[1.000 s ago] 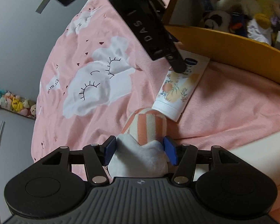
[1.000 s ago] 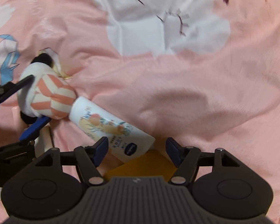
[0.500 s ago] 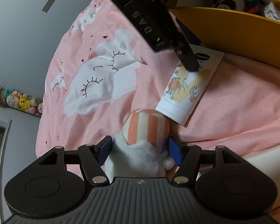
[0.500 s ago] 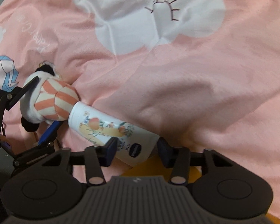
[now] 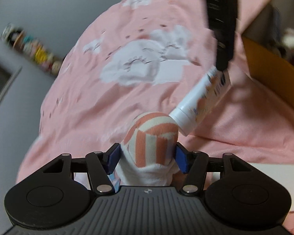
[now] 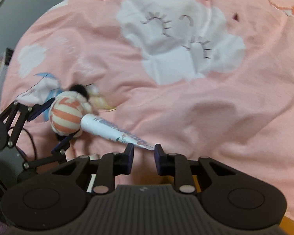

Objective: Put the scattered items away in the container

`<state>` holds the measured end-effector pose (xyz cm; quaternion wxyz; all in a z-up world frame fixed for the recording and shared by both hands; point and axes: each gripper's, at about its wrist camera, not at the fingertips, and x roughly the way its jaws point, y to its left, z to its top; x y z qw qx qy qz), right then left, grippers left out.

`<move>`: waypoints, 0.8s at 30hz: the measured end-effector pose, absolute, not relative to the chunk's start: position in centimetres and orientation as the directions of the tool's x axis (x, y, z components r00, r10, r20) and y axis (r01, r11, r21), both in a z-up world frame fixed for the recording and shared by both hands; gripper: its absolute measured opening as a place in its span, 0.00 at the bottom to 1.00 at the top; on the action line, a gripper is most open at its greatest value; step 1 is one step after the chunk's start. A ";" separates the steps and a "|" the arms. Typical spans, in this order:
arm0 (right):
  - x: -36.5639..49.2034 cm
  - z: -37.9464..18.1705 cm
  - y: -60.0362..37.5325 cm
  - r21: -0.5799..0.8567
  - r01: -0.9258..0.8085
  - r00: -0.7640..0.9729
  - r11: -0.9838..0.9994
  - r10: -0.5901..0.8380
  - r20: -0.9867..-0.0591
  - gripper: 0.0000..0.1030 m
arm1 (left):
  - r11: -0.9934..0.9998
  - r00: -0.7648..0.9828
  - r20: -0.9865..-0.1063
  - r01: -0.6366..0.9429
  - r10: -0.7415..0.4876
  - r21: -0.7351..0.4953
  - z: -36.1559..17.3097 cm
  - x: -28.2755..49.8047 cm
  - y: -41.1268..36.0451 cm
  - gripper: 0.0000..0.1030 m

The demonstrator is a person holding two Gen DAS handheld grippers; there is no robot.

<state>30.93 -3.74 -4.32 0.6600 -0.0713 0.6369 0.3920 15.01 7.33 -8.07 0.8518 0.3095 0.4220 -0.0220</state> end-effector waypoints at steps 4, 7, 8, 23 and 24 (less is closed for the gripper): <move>28.7 -4.0 -1.9 0.416 -0.657 -0.143 0.629 0.437 -0.888 0.12 | 0.847 0.639 -0.737 0.250 0.221 0.470 -6.5 13.7 7.4 0.65; 27.7 -3.8 -0.9 0.367 -0.699 -0.105 0.613 0.420 -0.901 0.17 | 0.858 0.641 -0.731 0.216 0.235 0.466 -6.0 13.4 7.6 0.65; 27.6 -3.9 -0.7 0.346 -0.713 -0.086 0.610 0.413 -0.906 0.17 | 0.863 0.641 -0.732 0.212 0.232 0.458 -6.0 13.4 7.7 0.65; 28.6 -7.6 0.9 0.163 -0.733 -0.005 0.660 0.235 -0.972 0.55 | 0.937 0.651 -0.737 0.111 0.184 0.331 -4.6 12.5 9.5 0.65; 28.8 -8.1 1.0 0.173 -0.721 -0.017 0.670 0.233 -0.972 0.55 | 0.946 0.652 -0.738 0.097 0.174 0.309 -4.4 12.5 9.9 0.65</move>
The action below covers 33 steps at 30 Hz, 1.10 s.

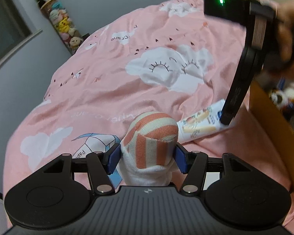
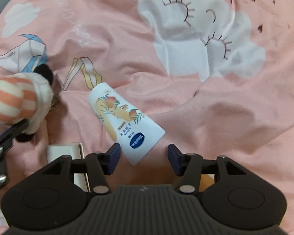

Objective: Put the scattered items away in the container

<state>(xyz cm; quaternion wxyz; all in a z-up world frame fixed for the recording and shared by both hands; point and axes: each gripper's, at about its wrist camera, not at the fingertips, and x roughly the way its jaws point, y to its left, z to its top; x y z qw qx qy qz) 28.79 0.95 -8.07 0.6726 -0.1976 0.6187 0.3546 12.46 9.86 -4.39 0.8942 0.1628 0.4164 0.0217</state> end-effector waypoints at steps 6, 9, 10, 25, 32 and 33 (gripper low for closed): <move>29.3 -9.2 0.5 0.262 -0.640 -0.073 0.722 0.283 -0.956 0.42 | 0.970 0.654 -0.737 0.019 0.172 0.244 -3.4 12.0 11.2 0.65; 28.7 -7.9 0.1 0.254 -0.645 -0.027 0.721 0.311 -0.950 0.31 | 0.973 0.658 -0.734 0.007 0.169 0.231 -3.0 11.6 11.2 0.65; 28.5 -7.4 0.0 0.260 -0.645 -0.018 0.718 0.326 -0.945 0.26 | 0.974 0.660 -0.732 0.002 0.169 0.227 -2.9 11.4 11.2 0.65; 24.3 -2.8 0.2 0.378 -0.658 0.084 0.651 0.562 -0.823 0.01 | 0.995 0.684 -0.722 -0.074 0.101 0.069 -0.3 9.6 11.8 0.65; 23.0 0.4 -2.6 0.379 -0.654 0.145 0.655 0.600 -0.787 0.01 | 0.997 0.712 -0.698 -0.057 0.071 0.043 1.0 8.4 10.6 0.65; 22.6 1.0 -3.1 0.375 -0.654 0.157 0.657 0.603 -0.782 0.01 | 0.998 0.719 -0.693 -0.049 0.058 0.033 1.2 8.2 10.3 0.65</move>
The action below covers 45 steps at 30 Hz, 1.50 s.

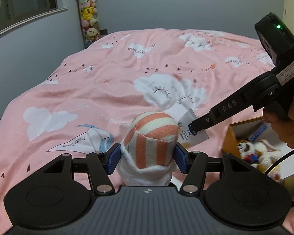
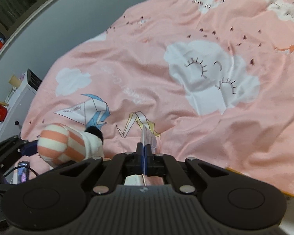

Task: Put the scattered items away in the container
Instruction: 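Carry the striped-hat plush and lotion tube over the white box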

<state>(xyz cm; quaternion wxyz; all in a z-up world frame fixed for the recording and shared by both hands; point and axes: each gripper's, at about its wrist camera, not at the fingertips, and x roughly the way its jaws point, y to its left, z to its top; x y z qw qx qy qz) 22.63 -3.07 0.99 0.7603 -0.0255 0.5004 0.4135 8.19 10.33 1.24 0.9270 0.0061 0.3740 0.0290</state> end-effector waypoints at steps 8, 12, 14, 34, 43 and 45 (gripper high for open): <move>19.6 6.1 -9.8 0.340 -0.652 0.261 0.678 0.621 -0.739 0.01 | 0.996 0.774 -0.626 0.069 -0.090 -0.058 3.8 6.9 7.6 0.65; 18.0 8.2 -14.4 0.313 -0.630 0.324 0.711 0.606 -0.726 0.00 | 0.987 0.785 -0.600 0.148 -0.154 -0.060 4.8 6.9 5.4 0.65; 17.1 9.1 -17.0 0.293 -0.612 0.361 0.735 0.589 -0.723 0.00 | 0.980 0.789 -0.584 0.193 -0.189 -0.056 5.1 6.9 4.0 0.65; 14.1 6.4 -30.7 0.087 -0.414 0.377 0.906 0.258 -0.889 0.00 | 0.791 0.446 -0.671 0.480 -0.592 -0.379 -0.2 15.3 -9.1 0.65; 15.1 4.1 -31.0 0.092 -0.414 0.317 0.906 0.238 -0.918 0.00 | 0.806 0.281 -0.779 0.400 -0.560 -0.435 -5.6 19.6 -12.6 0.65; 15.2 3.6 -31.1 0.092 -0.415 0.298 0.905 0.231 -0.926 0.00 | 0.818 0.246 -0.806 0.384 -0.538 -0.429 -6.4 20.1 -13.2 0.65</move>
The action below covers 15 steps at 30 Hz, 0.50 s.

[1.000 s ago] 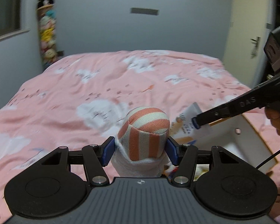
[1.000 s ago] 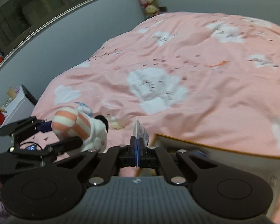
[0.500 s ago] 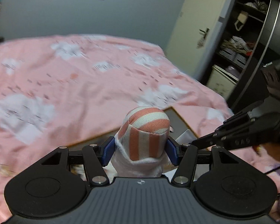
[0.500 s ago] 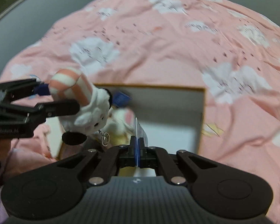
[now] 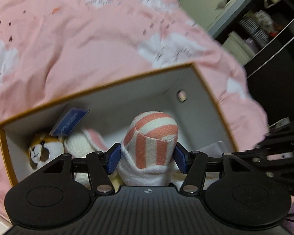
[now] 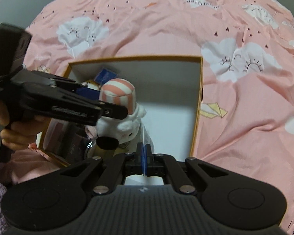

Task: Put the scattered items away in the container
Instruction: 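Carry the striped-hat plush and lotion tube over the white box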

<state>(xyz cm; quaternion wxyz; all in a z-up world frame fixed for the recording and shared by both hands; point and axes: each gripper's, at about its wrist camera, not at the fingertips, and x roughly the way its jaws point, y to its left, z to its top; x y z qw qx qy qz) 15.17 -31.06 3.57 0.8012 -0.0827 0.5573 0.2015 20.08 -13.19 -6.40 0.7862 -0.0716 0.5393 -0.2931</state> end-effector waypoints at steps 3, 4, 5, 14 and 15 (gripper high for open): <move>15.3 3.1 -31.2 0.103 -0.411 0.274 0.906 0.230 -0.934 0.00 | 0.829 0.228 -0.824 0.372 -0.519 -0.419 -6.8 20.6 -13.7 0.65; 15.4 3.0 -31.3 0.108 -0.409 0.267 0.906 0.232 -0.935 0.00 | 0.831 0.230 -0.827 0.373 -0.513 -0.412 -6.9 20.8 -13.8 0.65; 15.4 2.8 -31.3 0.113 -0.407 0.259 0.906 0.234 -0.937 0.00 | 0.835 0.232 -0.831 0.371 -0.506 -0.405 -7.0 20.9 -14.0 0.65; 15.3 1.6 -30.8 0.157 -0.393 0.183 0.906 0.244 -0.952 0.00 | 0.857 0.259 -0.857 0.401 -0.445 -0.323 -7.7 21.5 -16.7 0.68; 15.2 1.5 -30.7 0.166 -0.390 0.174 0.905 0.250 -0.952 0.00 | 0.856 0.261 -0.857 0.405 -0.445 -0.321 -7.6 21.4 -16.7 0.68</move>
